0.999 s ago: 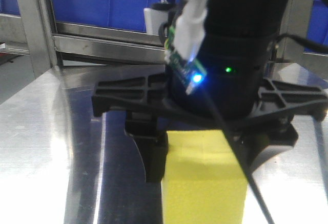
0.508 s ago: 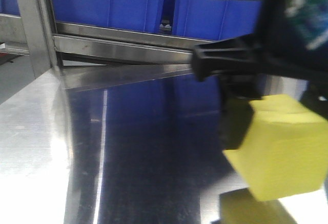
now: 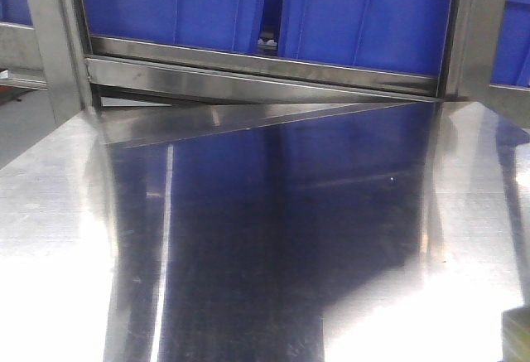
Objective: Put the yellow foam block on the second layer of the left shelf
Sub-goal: 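Lift the yellow foam block off the table with the right gripper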
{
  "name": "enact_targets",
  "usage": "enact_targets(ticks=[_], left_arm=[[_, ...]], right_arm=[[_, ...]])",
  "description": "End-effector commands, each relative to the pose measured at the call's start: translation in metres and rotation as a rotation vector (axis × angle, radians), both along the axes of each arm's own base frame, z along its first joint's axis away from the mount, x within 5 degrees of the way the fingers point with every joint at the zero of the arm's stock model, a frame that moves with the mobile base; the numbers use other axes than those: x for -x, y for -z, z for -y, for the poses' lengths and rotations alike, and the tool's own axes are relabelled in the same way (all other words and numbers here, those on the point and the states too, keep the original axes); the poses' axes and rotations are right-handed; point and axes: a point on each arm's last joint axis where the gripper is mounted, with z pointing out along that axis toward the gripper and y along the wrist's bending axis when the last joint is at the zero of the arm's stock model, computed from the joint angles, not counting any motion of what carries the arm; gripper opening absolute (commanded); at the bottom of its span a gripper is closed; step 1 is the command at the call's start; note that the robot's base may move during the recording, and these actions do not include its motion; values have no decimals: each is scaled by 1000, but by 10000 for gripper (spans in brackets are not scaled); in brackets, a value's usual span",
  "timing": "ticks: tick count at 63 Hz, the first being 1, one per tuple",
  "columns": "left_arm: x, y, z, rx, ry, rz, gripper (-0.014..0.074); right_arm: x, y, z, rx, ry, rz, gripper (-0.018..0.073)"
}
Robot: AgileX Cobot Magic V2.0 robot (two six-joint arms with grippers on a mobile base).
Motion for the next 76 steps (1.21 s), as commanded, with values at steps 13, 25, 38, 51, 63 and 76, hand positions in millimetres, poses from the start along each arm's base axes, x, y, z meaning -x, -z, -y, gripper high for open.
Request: enact_targets(ticks=[13, 25, 38, 51, 63, 76], left_arm=[[1, 0, 0, 9, -1, 76, 124], [1, 0, 0, 9, -1, 76, 124], [1, 0, 0, 9, -1, 76, 124], [1, 0, 0, 9, -1, 76, 124], [1, 0, 0, 9, -1, 76, 124], [1, 0, 0, 9, -1, 76, 124]], right_arm=[[19, -14, 21, -63, 71, 383, 450], [36, -18, 28, -108, 101, 634, 450], [54, -27, 31, -73, 59, 855, 450], [70, -34, 34, -26, 25, 1042, 450], [79, -33, 36, -34, 29, 1091, 450], [80, -33, 36, -35, 30, 1100, 450]])
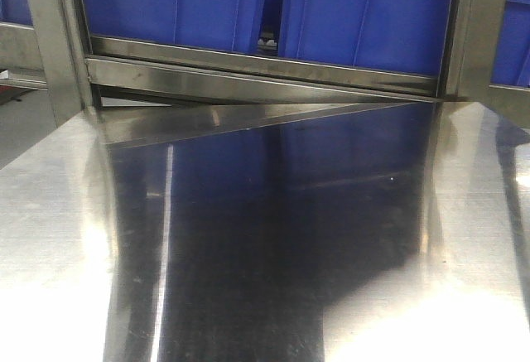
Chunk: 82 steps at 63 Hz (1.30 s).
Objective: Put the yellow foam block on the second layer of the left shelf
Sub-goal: 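Lift the yellow foam block off the table with the right gripper, then drive the base away from the table holding the block in the right gripper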
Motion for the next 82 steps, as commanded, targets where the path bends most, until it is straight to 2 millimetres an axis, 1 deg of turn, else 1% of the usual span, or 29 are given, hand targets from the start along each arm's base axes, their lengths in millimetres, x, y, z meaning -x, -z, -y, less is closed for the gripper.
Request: enact_targets(ticks=[1, 82], left_arm=[[1, 0, 0, 9, -1, 76, 124], [1, 0, 0, 9, -1, 76, 124]], right_arm=[[0, -18, 1, -5, 10, 125, 450], [0, -16, 1, -3, 9, 109, 450]])
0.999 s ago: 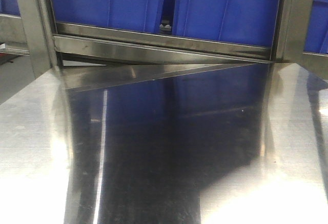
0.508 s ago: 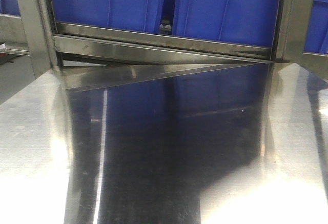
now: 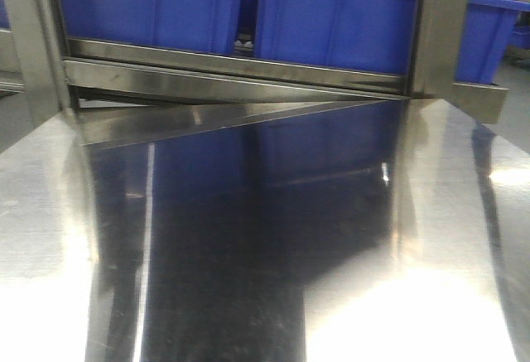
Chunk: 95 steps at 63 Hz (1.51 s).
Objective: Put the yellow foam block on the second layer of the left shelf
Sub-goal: 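Drive the base away from the table holding the block in the right gripper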
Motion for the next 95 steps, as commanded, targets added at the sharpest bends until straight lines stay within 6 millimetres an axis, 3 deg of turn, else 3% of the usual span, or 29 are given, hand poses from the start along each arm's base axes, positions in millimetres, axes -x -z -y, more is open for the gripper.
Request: enact_targets(ticks=[1, 95], left_arm=[[1, 0, 0, 9, -1, 76, 124], [1, 0, 0, 9, -1, 76, 124]], right_arm=[[0, -16, 1, -4, 9, 108, 450], [0, -16, 1, -4, 9, 108, 450]])
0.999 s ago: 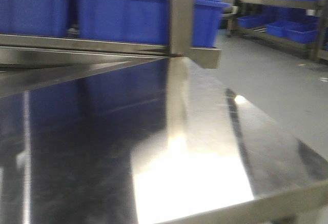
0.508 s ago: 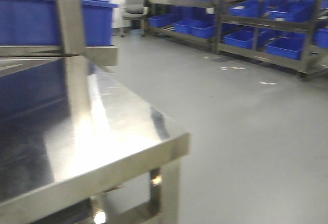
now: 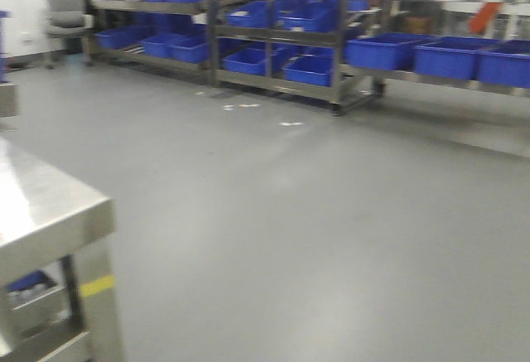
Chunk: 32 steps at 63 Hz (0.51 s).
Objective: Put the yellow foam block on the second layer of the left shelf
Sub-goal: 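Drive the base away from the table holding the block in the right gripper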
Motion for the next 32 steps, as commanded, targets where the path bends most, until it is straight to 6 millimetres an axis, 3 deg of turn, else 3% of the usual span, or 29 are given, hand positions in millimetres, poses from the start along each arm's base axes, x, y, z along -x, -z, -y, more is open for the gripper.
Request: enact_targets(ticks=[1, 32], left_arm=[[1, 0, 0, 9, -1, 76, 124], [1, 0, 0, 9, -1, 76, 124]], right_arm=[[0, -16, 1, -4, 9, 110, 450], [0, -16, 1, -4, 9, 110, 450]])
